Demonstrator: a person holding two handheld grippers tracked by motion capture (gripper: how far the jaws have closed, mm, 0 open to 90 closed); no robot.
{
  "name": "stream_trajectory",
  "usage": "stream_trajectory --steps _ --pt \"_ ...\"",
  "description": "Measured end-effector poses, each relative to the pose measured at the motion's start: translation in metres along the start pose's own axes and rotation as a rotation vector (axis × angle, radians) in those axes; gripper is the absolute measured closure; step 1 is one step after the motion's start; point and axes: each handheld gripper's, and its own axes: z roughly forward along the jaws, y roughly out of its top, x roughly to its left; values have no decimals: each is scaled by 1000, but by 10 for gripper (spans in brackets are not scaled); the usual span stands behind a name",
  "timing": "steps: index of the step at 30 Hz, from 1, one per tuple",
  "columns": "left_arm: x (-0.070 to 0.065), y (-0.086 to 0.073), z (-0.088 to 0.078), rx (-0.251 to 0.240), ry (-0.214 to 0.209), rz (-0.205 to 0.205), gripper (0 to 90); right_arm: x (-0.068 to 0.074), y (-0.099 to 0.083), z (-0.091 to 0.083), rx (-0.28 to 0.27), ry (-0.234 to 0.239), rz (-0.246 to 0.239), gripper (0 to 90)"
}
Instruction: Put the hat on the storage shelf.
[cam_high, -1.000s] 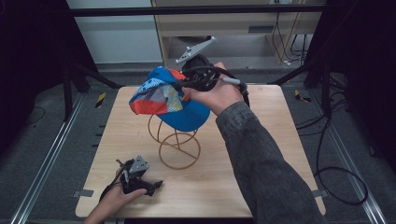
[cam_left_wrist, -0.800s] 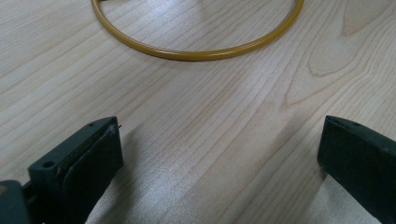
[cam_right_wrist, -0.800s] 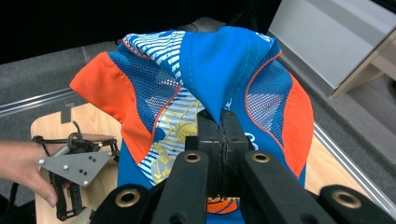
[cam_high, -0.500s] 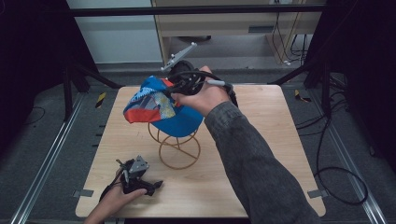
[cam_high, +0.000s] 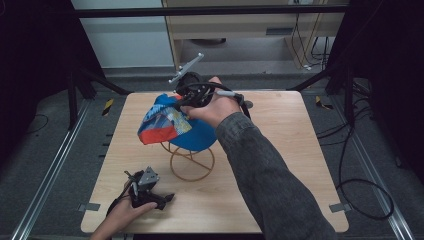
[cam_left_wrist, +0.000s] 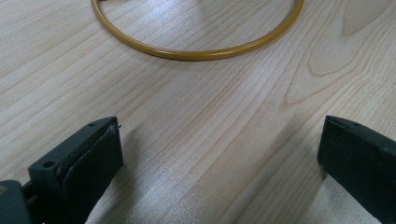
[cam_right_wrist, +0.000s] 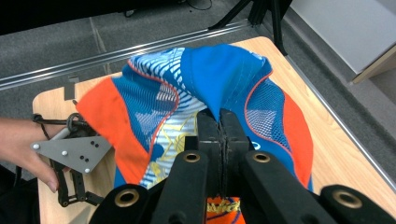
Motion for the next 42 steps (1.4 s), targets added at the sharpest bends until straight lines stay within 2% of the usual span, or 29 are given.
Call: stream_trajectory --steps 23,29,36,42 --pt "0 0 0 0 0 0 0 2 -7 7 16 25 5 880" --pt "0 0 0 0 -1 0 0 2 -7 9 25 29 5 853" --pt "0 0 0 0 0 -2 0 2 -8 9 21 28 12 806" --pt "0 0 0 0 -1 -2 0 2 -11 7 17 22 22 700"
